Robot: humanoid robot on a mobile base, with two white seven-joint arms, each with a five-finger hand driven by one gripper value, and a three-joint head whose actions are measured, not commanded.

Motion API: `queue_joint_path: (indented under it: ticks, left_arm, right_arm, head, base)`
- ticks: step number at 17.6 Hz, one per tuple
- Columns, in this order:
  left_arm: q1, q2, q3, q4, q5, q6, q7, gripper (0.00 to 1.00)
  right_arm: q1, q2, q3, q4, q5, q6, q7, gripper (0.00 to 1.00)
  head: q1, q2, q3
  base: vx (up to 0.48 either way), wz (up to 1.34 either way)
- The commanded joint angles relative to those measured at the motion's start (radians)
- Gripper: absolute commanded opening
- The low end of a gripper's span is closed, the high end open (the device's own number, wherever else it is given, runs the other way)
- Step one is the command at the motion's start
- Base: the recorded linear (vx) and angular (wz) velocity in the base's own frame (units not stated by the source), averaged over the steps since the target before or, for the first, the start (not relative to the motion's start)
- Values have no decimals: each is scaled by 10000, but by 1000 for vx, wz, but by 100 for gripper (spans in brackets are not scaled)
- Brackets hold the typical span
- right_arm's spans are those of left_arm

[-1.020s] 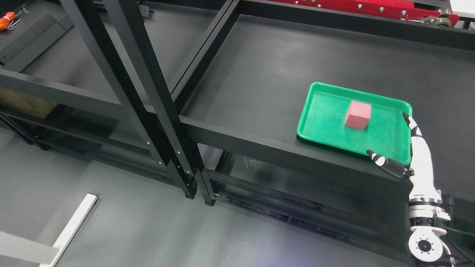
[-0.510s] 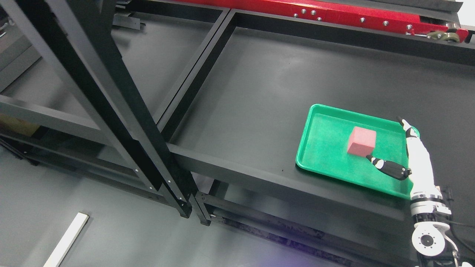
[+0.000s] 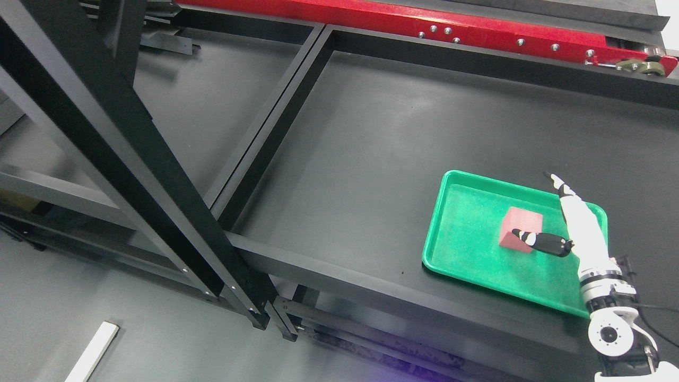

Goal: Pick pink block from left shelf to tray
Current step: 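Lower the right hand onto the pink cube in the green tray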

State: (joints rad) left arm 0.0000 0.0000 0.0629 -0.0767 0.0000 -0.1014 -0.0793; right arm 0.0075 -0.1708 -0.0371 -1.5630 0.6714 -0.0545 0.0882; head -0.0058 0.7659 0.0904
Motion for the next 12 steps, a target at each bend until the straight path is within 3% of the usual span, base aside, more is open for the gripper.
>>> queue_joint_path:
  ticks: [1,12]
  left_arm:
    - [92,175,0,0,-15,2,-4,100]
    - [92,175,0,0,-15,2,-4,100]
  right_arm:
    - [186,-654,647,520,66,-145,176,100]
    - [125,-1098,1184,1532,66,-145,452,100]
  head:
    - [0,0,0]
    - [0,0,0]
  base:
    - [93,1]
    - [39,1]
